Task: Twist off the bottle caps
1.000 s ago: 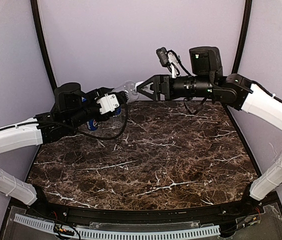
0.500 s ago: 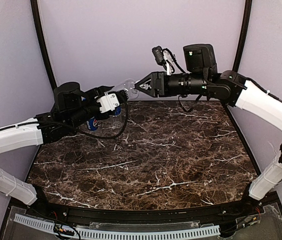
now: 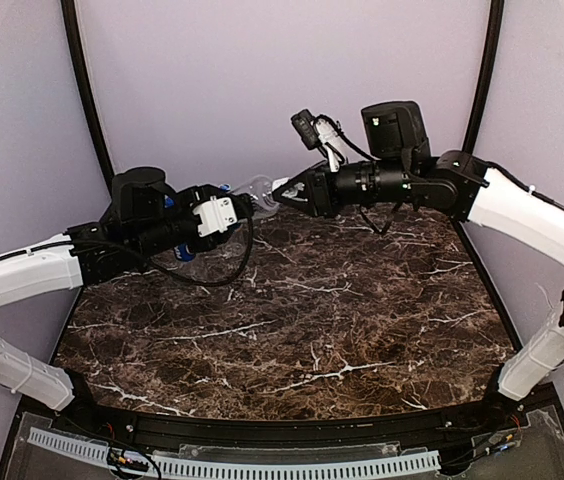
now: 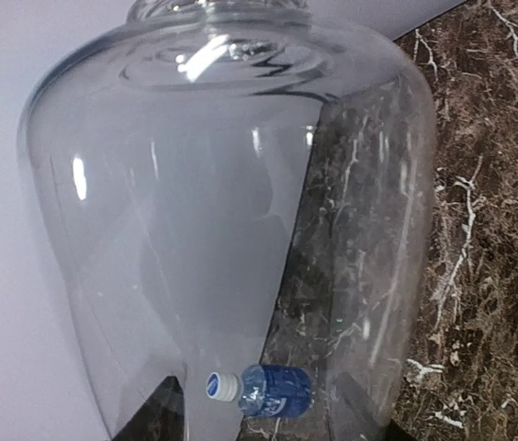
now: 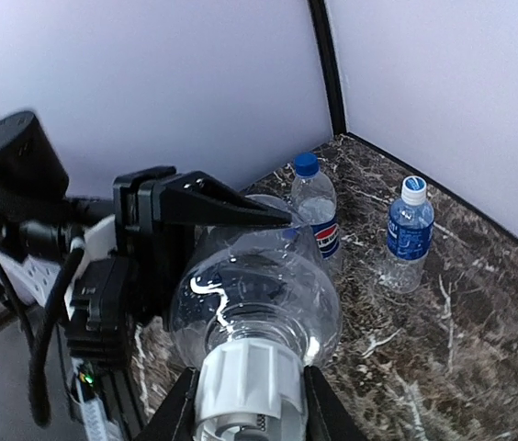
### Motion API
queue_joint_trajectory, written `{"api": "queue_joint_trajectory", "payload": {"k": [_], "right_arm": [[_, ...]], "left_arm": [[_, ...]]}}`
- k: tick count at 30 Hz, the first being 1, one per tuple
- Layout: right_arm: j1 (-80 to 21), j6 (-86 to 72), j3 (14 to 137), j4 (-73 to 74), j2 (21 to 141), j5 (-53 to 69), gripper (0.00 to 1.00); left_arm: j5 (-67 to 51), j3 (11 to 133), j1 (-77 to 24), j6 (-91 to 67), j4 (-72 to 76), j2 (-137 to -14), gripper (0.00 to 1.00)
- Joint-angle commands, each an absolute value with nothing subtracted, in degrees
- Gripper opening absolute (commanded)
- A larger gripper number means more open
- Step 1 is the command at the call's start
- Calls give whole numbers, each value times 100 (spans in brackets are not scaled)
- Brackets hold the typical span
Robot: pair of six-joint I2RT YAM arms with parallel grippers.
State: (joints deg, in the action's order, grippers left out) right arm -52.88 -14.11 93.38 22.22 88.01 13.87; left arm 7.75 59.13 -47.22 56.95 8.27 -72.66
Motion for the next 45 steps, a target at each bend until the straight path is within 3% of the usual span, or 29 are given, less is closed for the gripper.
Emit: {"api": "queue_joint_trajectory", "payload": {"k": [1, 7, 11, 17, 23, 45], "right_arm": [[-5649, 1201, 8870, 2030, 8510, 1963, 0], [-6473, 4554, 7968, 2591, 8152, 2477, 0], [-6858, 5988, 7683, 2760, 8132, 1872, 0], [-7107, 6514, 7940, 2921, 8510, 570, 0], [-7135, 6820, 7673, 2402, 8379, 113, 0], [-6689, 6524, 6808, 1650, 7101, 861, 0]], "left_arm": [[-515, 6138, -4790, 5332, -776, -7111, 27], [-1433, 6372, -4788, 5250, -1881, -7090, 26], [-2149, 6693, -4803, 5260, -2987, -7176, 26], [-2371, 6765, -4810, 5034, -3211, -7202, 25], [-2246, 6763, -4814, 4940, -3051, -7176, 25], [-1899, 6416, -4816, 5080, -2788, -6998, 22]]}}
